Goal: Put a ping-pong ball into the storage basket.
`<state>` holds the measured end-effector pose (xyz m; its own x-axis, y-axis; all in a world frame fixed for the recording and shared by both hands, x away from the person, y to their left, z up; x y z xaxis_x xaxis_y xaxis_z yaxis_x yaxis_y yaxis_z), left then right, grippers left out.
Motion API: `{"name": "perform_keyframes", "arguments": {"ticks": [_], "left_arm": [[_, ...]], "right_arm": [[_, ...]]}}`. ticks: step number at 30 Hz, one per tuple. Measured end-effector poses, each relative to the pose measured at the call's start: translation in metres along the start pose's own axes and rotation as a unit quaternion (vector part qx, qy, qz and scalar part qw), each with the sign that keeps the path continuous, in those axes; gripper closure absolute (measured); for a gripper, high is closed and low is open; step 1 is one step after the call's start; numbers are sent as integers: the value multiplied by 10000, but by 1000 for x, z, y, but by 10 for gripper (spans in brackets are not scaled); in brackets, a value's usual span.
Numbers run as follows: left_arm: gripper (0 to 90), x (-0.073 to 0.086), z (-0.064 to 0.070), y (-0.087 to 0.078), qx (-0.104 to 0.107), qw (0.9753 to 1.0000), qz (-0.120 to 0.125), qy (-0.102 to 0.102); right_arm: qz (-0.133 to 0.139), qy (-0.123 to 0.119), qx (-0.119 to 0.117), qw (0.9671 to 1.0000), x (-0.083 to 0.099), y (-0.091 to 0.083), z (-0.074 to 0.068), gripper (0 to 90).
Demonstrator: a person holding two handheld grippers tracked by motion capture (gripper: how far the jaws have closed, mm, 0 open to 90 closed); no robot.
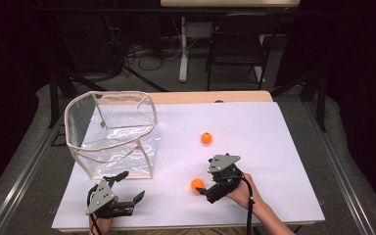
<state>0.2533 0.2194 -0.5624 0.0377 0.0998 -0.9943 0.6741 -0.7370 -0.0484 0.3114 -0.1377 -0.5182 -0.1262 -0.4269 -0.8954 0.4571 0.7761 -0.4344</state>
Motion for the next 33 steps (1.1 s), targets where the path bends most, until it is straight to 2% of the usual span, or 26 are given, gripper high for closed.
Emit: {"name": "perform_keyframes", "arguments": {"ticks": [7,29,31,33], "left_arm": [[157,1,0,-1,10,10000,10,-27],[157,1,1,0,46,10000,-28,-4],[157,1,1,0,51,10000,-34,2],[157,1,1,0,52,10000,-35,1]], "right_arm": [[-167,64,-97,9998,7,9,-2,0],[-374,150,-264,9988,20,30,-10,0],[-381,132,-264,9988,20,31,-11,5],[-400,103,-229,9989,21,32,-11,51]]}}
Point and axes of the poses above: each handheld gripper's, and its own axes: y roughly forward along the jaws, x roughly out of its underside, z roughly to its right, the point moved 1 cm from there along y, roughly forward along the jaws, and after that the axes turned 14 degrees about z, right-handed, at the moved point
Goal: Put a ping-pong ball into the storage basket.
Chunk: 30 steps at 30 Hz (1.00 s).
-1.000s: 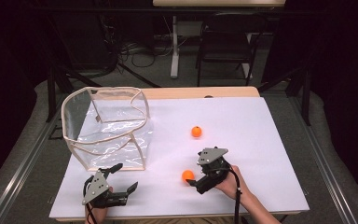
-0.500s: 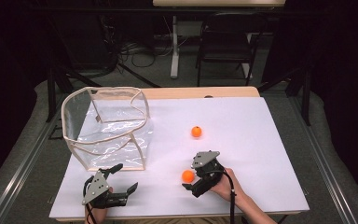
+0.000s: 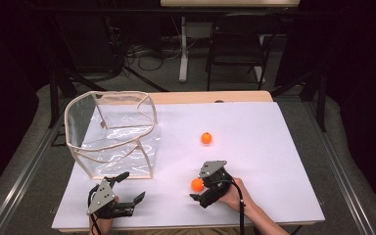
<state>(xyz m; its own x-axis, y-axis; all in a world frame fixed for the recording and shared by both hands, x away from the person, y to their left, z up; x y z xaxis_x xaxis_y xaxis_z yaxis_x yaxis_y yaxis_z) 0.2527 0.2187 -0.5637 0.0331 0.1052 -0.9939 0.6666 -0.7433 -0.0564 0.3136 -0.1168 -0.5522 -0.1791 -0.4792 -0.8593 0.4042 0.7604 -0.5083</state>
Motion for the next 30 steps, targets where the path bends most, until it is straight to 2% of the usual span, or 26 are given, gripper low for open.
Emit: {"name": "perform_keyframes", "arguments": {"ticks": [7,11,13,24,30], "left_arm": [[157,0,0,0,8,10000,-15,8],[157,0,0,0,20,10000,-22,9],[157,0,0,0,31,10000,-36,14],[157,0,0,1,50,10000,-49,14],[157,0,0,1,54,10000,-43,17]], "right_arm": [[-155,-18,125,9998,2,3,-2,239],[-181,-35,135,9997,2,3,-2,287],[-234,-73,159,9996,2,4,-3,345],[-384,-106,227,9990,4,7,-3,497],[-388,-118,238,9989,4,7,-3,501]]}}
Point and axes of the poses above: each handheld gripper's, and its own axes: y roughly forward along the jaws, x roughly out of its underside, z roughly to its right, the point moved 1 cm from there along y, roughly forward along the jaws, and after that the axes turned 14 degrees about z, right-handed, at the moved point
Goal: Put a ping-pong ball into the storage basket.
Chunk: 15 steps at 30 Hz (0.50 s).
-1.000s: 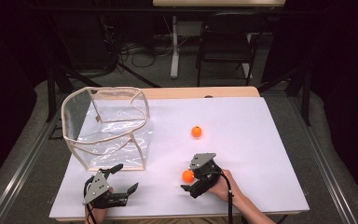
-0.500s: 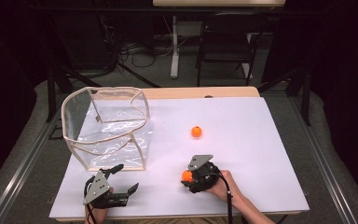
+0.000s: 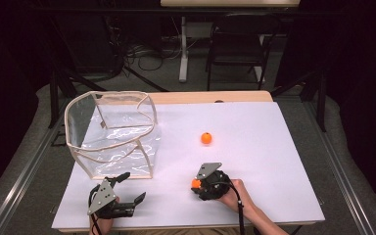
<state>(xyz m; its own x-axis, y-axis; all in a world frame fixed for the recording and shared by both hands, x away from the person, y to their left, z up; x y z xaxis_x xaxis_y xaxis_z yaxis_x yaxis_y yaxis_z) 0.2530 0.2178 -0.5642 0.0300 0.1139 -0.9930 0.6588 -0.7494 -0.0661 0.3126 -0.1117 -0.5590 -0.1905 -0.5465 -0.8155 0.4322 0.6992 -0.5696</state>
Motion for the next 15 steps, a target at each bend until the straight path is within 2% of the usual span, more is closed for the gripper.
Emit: {"name": "perform_keyframes", "arguments": {"ticks": [15], "left_arm": [[157,0,0,0,4,10000,9,-11]], "right_arm": [[366,41,91,9993,-5,-9,3,500]]}}
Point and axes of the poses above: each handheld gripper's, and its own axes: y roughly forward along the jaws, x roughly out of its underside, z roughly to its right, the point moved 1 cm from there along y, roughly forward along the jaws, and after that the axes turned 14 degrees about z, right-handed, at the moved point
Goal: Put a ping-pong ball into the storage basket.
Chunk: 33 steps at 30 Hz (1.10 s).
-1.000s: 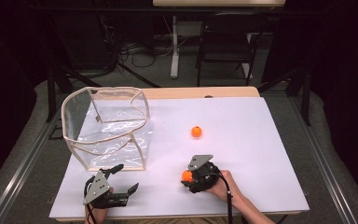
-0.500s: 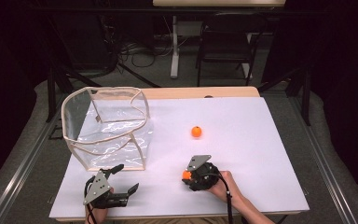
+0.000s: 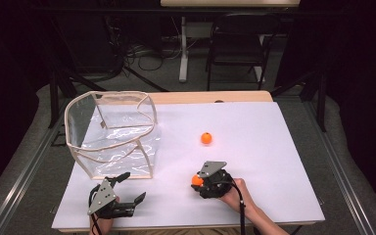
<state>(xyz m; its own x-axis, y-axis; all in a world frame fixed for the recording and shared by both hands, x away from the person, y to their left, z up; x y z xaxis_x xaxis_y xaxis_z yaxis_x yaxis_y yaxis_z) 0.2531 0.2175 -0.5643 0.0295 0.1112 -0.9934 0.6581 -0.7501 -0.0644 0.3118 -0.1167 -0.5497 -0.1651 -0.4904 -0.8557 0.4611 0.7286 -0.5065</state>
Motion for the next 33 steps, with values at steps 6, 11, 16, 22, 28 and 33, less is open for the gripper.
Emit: {"name": "perform_keyframes", "arguments": {"ticks": [6,11,16,22,28,33], "left_arm": [[157,0,0,0,13,10000,-6,14],[157,0,0,0,9,10000,-5,14],[157,0,0,0,16,10000,-13,22],[157,0,0,0,24,10000,-2,16],[157,0,0,0,33,10000,0,31],[157,1,0,0,56,10000,-5,46]], "right_arm": [[122,-13,55,9999,-3,-4,1,501],[270,-24,110,9996,-5,-8,1,501],[377,-32,160,9992,-7,-11,2,501],[443,-68,210,9988,-9,-13,2,501],[599,-81,296,9977,-12,-16,2,501],[707,-47,368,9968,-13,-20,4,501]]}}
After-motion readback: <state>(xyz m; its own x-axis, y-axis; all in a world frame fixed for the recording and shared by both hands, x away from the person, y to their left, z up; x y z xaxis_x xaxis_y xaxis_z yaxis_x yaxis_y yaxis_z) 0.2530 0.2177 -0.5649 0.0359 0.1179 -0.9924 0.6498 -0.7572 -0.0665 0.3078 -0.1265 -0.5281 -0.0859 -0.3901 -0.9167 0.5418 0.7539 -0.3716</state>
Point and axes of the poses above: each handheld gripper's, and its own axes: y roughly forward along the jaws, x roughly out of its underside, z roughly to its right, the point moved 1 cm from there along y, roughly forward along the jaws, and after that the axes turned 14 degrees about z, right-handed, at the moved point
